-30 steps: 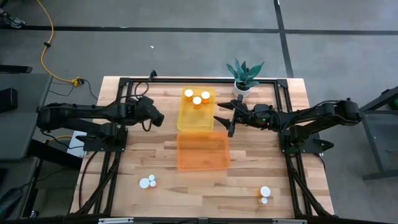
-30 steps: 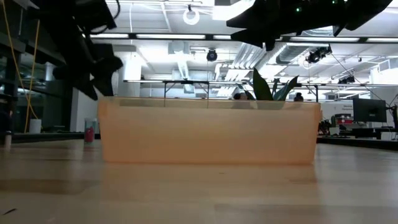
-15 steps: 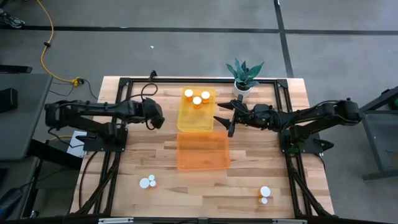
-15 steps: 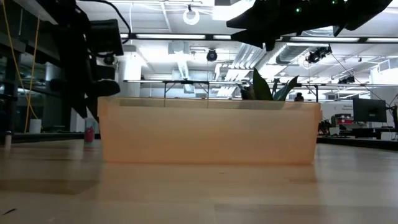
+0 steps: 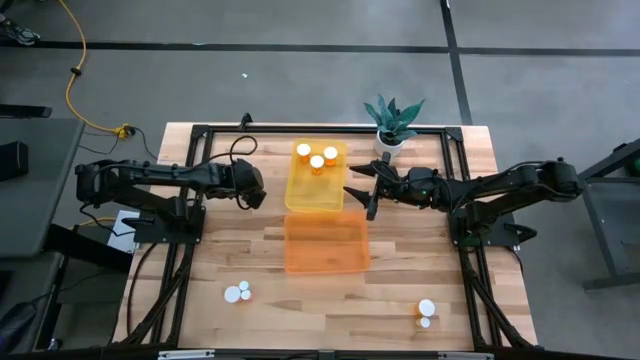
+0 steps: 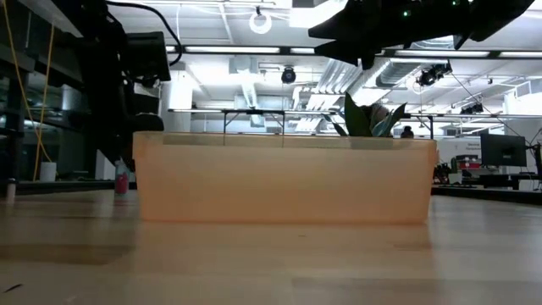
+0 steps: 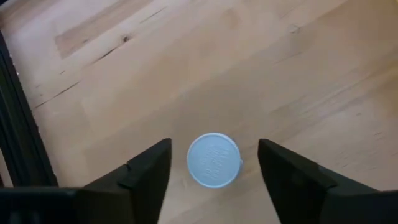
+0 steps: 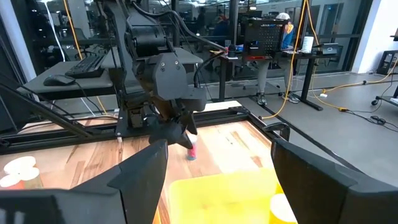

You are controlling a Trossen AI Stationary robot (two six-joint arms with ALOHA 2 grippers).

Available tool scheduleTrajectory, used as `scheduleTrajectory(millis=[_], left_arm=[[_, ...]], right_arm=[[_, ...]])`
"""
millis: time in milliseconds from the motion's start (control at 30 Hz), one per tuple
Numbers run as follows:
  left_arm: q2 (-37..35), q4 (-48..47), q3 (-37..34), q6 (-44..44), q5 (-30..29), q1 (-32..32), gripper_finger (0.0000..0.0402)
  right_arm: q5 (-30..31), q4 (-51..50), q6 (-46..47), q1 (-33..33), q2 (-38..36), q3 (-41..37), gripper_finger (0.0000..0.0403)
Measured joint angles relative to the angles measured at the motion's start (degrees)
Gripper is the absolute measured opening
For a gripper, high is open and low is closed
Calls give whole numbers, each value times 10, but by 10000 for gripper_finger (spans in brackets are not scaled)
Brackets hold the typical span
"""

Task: Pick and place medicine bottles into bin by pill shape (circle, oval)
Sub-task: Put the blue capsule bottle into the yellow bin

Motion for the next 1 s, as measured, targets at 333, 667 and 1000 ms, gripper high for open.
scheduleTrajectory(millis=[333, 667, 1000], left_arm=[[0, -1, 6, 8, -1, 0, 106], [-16, 0, 76, 49, -86, -25, 108], [18, 155, 196, 202, -19, -33, 100]], right_arm=[[0, 0, 0, 0, 0, 0, 279], [0, 0, 0, 0, 0, 0, 279], [22, 0, 1, 0, 0, 0, 279]])
